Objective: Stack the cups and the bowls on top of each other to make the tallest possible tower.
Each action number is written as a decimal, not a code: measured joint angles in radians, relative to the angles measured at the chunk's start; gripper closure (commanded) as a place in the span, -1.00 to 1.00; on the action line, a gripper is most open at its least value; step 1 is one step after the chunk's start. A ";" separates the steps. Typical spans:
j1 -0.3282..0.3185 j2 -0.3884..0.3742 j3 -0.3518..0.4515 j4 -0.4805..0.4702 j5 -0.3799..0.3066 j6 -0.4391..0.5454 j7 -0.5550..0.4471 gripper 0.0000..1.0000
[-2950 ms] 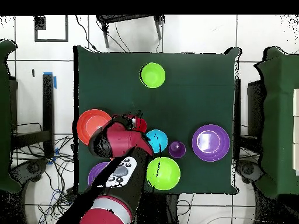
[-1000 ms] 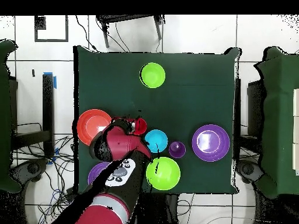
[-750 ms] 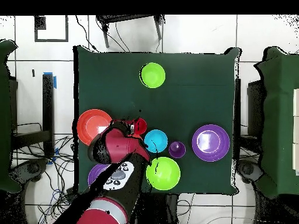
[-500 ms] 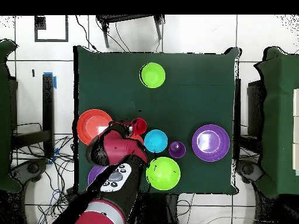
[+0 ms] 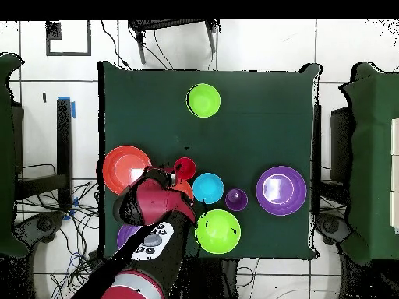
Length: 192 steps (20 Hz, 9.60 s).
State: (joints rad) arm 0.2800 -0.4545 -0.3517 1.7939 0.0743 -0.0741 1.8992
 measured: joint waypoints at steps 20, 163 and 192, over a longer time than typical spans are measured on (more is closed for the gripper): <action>-0.032 0.006 0.000 0.103 0.000 -0.166 0.013 -1.00; -0.456 0.171 0.442 -1.280 -0.169 1.243 -0.092 1.00; -0.446 -0.014 0.423 -0.958 -0.196 1.067 -0.092 1.00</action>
State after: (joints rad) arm -0.1662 -0.4681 0.0710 0.8357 -0.1221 0.9930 1.8071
